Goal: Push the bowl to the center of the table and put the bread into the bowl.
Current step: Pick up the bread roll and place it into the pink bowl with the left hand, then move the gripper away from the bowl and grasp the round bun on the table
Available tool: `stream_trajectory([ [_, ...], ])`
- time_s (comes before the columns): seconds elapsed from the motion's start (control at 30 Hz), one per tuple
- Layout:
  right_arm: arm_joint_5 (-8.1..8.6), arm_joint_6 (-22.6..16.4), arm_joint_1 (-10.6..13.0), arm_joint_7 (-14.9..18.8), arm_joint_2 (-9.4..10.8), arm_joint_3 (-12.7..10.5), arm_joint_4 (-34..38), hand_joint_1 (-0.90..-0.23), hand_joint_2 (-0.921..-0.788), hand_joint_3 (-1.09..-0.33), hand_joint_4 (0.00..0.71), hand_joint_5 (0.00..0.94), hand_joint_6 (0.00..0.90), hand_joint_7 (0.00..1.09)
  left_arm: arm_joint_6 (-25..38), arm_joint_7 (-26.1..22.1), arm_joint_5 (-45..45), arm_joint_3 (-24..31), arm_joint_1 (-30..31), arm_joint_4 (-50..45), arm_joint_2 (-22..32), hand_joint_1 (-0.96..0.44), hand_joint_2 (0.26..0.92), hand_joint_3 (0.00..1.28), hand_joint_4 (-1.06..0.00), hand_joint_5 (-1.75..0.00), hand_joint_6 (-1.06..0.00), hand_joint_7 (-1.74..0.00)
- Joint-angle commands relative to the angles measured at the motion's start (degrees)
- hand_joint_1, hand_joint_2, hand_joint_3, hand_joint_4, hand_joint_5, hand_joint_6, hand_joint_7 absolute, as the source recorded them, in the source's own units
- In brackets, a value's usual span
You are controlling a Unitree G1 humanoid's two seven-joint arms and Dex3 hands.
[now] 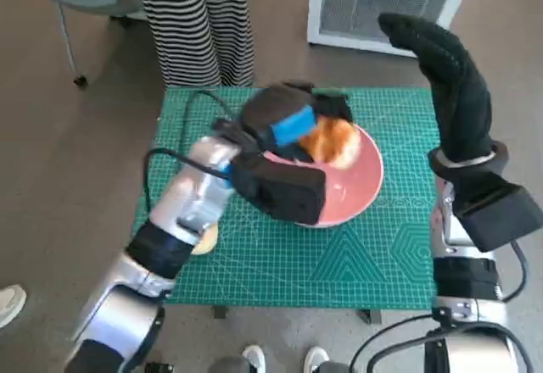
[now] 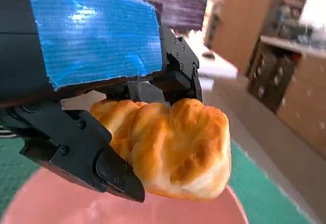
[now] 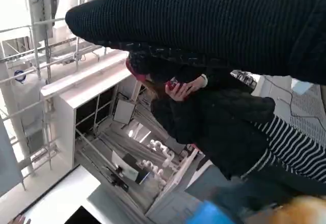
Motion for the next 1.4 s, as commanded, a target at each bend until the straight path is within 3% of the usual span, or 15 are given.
stream_trajectory([
  [0.03,-0.63,0.2,1.4,-0.2,-0.3,-0.2,-0.1,-0.807,-0.921,-0.804,0.317,0.01,0.004,0.69,-1.0,1.6,1.5,-1.0,-1.8,2.8,-1.2,0.0,0.92,0.04,-0.74,-1.07,-0.63,-1.21],
  [0.2,-0.41,0.3,1.6,-0.2,-0.4,-0.3,-0.1,-0.815,-0.921,-0.802,0.318,0.01,0.006,0.69,-2.7,2.9,1.5,-1.9,-2.0,7.7,-3.3,0.0,0.92,0.05,-0.74,-1.09,-0.61,-1.21],
  [0.33,-0.5,0.5,1.7,-0.4,-0.3,-0.3,-0.4,-0.817,-0.921,-0.801,0.317,0.009,0.007,0.68,-2.5,1.9,1.2,-2.4,-2.2,11.7,-4.6,0.0,0.921,0.13,-0.69,-1.21,-0.49,-1.25],
  [0.37,-0.53,0.5,1.8,-0.5,-0.3,-0.3,-0.5,-0.817,-0.921,-0.8,0.316,0.009,0.008,0.68,-2.2,1.4,1.1,-2.4,-2.2,12.5,-4.9,0.0,0.901,0.14,-0.62,-1.11,-0.43,-1.15],
  [0.43,-0.59,0.7,1.9,-0.6,-0.3,-0.3,-0.8,-0.817,-0.921,-0.799,0.315,0.008,0.01,0.68,-0.9,-0.8,0.7,-2.5,-2.1,13.3,-5.2,-0.03,0.844,0.14,-0.46,-0.62,-0.31,-0.73],
  [0.47,-0.66,0.8,2.0,-0.7,-0.3,-0.3,-1.0,-0.817,-0.921,-0.799,0.315,0.008,0.01,0.68,-0.1,-2.2,0.6,-2.6,-2.1,13.6,-5.3,-0.04,0.834,0.14,-0.43,-0.5,-0.29,-0.65],
  [0.5,-0.71,0.9,2.1,-0.8,-0.2,-0.2,-1.2,-0.817,-0.921,-0.799,0.315,0.008,0.01,0.68,0.5,-3.2,0.6,-2.7,-2.2,13.8,-5.3,-0.08,0.813,0.13,-0.33,-0.32,-0.24,-0.51],
  [0.6,-0.89,1.0,2.4,-1.1,-0.4,-0.3,-1.6,-0.817,-0.921,-0.799,0.313,0.007,0.012,0.68,2.1,-7.5,1.1,-3.4,-2.8,13.7,-4.8,-0.21,0.774,0.11,-0.14,-0.09,-0.14,-0.31],
  [0.77,-0.79,1.1,2.7,-1.2,-0.6,-0.5,-2.0,-0.816,-0.921,-0.797,0.31,0.005,0.015,0.68,2.4,-10.9,-0.1,-2.3,-2.4,11.5,-3.7,-0.39,0.763,0.09,-0.03,-0.02,-0.09,-0.24],
  [1.0,-0.54,1.1,2.4,-1.3,-0.5,-0.5,-1.7,-0.819,-0.921,-0.795,0.309,0.004,0.018,0.67,2.8,-14.2,-2.7,-0.2,-0.9,6.8,-1.6,-0.52,0.771,0.07,0.0,0.0,-0.08,-0.21],
  [1.23,-0.83,1.6,2.3,-1.7,0.0,-0.2,-2.3,-0.823,-0.921,-0.795,0.308,0.003,0.02,0.67,3.9,-19.1,-6.5,3.3,2.0,-2.1,2.5,-0.57,0.786,0.06,0.0,0.0,-0.11,-0.22],
  [1.4,-0.98,1.8,2.3,-2.1,0.3,0.0,-2.7,-0.829,-0.921,-0.795,0.307,0.002,0.02,0.66,4.8,-25.2,-11.6,8.5,6.8,-14.4,9.1,-0.54,0.802,0.02,0.0,0.0,-0.15,-0.15],
])
